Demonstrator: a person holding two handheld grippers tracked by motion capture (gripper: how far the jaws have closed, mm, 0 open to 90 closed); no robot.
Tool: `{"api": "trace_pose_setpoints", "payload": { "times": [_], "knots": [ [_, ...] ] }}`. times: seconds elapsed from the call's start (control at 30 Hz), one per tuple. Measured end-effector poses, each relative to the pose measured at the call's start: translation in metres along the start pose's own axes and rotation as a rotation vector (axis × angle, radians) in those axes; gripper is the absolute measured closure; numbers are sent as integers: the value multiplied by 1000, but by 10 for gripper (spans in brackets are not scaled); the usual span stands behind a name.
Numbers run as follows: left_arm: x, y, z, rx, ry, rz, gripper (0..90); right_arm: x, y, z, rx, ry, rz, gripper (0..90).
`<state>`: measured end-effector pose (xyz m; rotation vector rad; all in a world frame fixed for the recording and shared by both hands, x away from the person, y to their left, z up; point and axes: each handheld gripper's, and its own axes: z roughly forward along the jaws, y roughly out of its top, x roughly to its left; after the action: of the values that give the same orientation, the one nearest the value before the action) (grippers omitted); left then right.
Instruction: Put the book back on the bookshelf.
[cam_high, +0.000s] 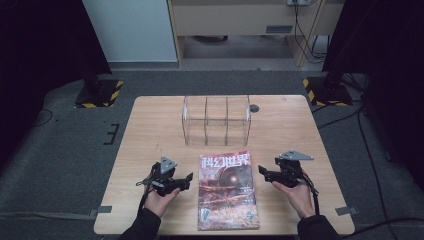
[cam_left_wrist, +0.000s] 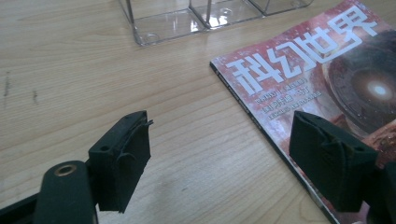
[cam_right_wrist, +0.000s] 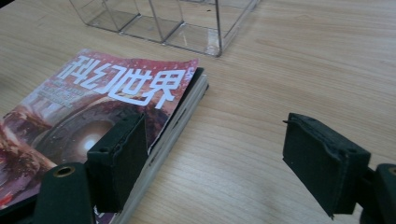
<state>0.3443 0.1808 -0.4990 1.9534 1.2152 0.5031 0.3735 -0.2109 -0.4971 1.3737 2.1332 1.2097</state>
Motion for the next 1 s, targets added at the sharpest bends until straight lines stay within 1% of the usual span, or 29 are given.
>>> {"api": "trace_pose_setpoints", "payload": {
  "times": [0.17,0.23,0.27,0.37,0.4,0.43,0.47,0.5,0.57,0.6,0.67,0.7,0.73,0.83,1.0],
  "knots": [
    [-10,0,5,15,-20,27,205,5,-2,3,8,19,-9,229],
    [-14,0,7,24,-29,41,205,8,-2,4,10,31,-4,225],
    [-15,0,8,29,-31,49,205,9,-3,5,19,39,-8,223],
    [-18,-1,11,39,-37,53,209,13,-4,7,30,56,-13,223],
    [-19,-1,12,44,-39,59,213,14,-4,8,31,58,-22,225],
    [-20,-1,12,47,-40,56,216,16,-5,8,34,65,-16,226],
    [-20,-2,14,46,-43,52,219,16,-5,9,35,67,-20,226],
    [-21,-2,15,54,-50,56,224,17,-6,10,45,68,-26,228],
    [-22,-3,16,57,-56,64,235,18,-7,12,47,74,-28,231],
    [-23,-3,17,59,-59,67,244,20,-8,13,51,81,-15,231],
    [-24,-4,19,68,-66,72,250,22,-10,15,63,91,-12,233],
    [-24,-4,19,68,-66,72,253,23,-11,16,67,94,-20,234],
    [-26,-5,21,84,-65,83,258,24,-12,18,74,94,-25,236],
    [-27,-6,23,93,-72,85,274,27,-13,19,79,100,-33,243],
    [-29,-8,27,108,-84,94,292,33,-18,25,107,112,-41,255]
  ]
}}
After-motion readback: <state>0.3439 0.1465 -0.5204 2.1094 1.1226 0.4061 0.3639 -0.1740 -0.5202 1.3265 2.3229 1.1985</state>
